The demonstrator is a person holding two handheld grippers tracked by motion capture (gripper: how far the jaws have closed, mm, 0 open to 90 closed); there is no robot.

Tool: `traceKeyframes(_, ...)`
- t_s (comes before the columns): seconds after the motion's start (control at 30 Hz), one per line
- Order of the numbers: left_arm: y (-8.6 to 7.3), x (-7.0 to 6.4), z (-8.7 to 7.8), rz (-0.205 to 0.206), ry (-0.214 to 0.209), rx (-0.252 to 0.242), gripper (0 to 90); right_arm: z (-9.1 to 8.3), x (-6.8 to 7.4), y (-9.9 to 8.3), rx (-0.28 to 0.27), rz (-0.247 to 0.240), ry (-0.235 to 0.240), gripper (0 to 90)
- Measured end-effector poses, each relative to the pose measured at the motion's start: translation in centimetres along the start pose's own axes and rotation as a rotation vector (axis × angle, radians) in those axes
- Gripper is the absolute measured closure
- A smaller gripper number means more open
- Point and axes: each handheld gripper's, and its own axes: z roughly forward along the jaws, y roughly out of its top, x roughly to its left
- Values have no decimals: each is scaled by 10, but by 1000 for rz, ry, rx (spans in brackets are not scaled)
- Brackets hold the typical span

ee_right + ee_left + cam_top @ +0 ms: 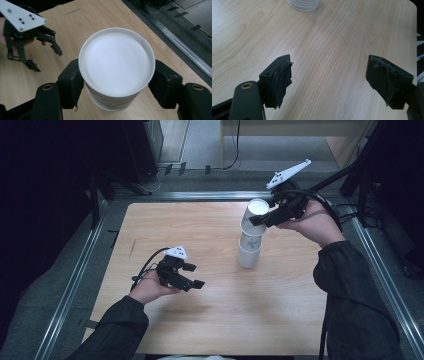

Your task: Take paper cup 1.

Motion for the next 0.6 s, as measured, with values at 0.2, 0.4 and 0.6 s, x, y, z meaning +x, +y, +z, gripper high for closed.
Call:
traceKeyframes(0.2,0,1,-3,-10,-6,-16,198,-12,16,-2,-15,-2,60,335)
traceKeyframes(0.4,2,-1,-4,-1,-17,-18,189,-11,37,-10,-17,-42,101,335)
traceKeyframes(0.6,2,-4,-4,4,-19,-25,183,2,54,-29,-29,-54,159,335)
